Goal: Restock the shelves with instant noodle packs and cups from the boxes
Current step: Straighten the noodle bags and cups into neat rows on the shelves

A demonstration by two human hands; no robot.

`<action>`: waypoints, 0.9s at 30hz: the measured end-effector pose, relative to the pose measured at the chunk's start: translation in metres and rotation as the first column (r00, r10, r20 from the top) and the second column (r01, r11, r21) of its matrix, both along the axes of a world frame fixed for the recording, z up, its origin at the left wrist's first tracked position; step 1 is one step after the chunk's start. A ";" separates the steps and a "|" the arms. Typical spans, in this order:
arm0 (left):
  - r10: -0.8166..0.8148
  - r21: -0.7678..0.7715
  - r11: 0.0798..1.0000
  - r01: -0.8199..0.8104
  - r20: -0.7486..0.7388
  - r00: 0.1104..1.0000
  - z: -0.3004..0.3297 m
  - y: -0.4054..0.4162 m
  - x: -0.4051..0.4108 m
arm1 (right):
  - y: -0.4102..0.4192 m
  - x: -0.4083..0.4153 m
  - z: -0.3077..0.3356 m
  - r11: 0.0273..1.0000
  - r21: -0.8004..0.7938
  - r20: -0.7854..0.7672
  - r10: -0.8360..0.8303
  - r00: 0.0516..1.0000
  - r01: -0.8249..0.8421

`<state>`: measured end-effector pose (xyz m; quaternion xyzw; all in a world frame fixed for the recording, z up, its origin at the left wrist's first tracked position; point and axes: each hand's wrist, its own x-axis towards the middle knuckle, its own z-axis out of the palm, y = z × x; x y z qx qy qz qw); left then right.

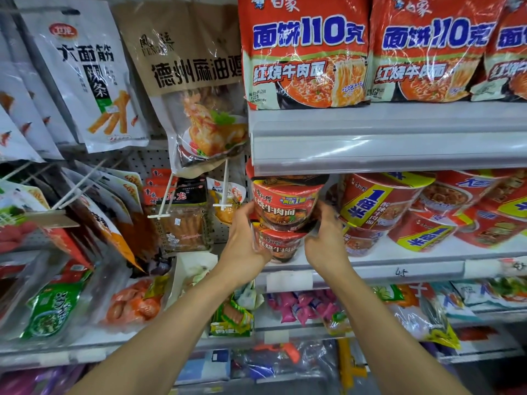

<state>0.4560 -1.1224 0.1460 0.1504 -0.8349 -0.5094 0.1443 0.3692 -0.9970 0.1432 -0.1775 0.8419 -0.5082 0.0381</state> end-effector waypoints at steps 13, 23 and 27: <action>-0.049 0.075 0.996 0.048 0.018 0.999 0.017 0.000 -0.001 | -0.002 0.010 0.008 0.999 -0.039 -0.003 -0.037 0.999 0.037; -0.046 0.051 0.998 0.045 0.010 0.999 0.011 -0.001 0.004 | -0.001 0.008 0.008 1.000 -0.024 0.030 -0.011 0.999 0.012; -0.045 0.047 0.998 0.044 0.005 0.999 0.010 0.002 0.008 | 0.003 0.013 0.011 0.998 -0.047 0.057 0.033 0.998 -0.030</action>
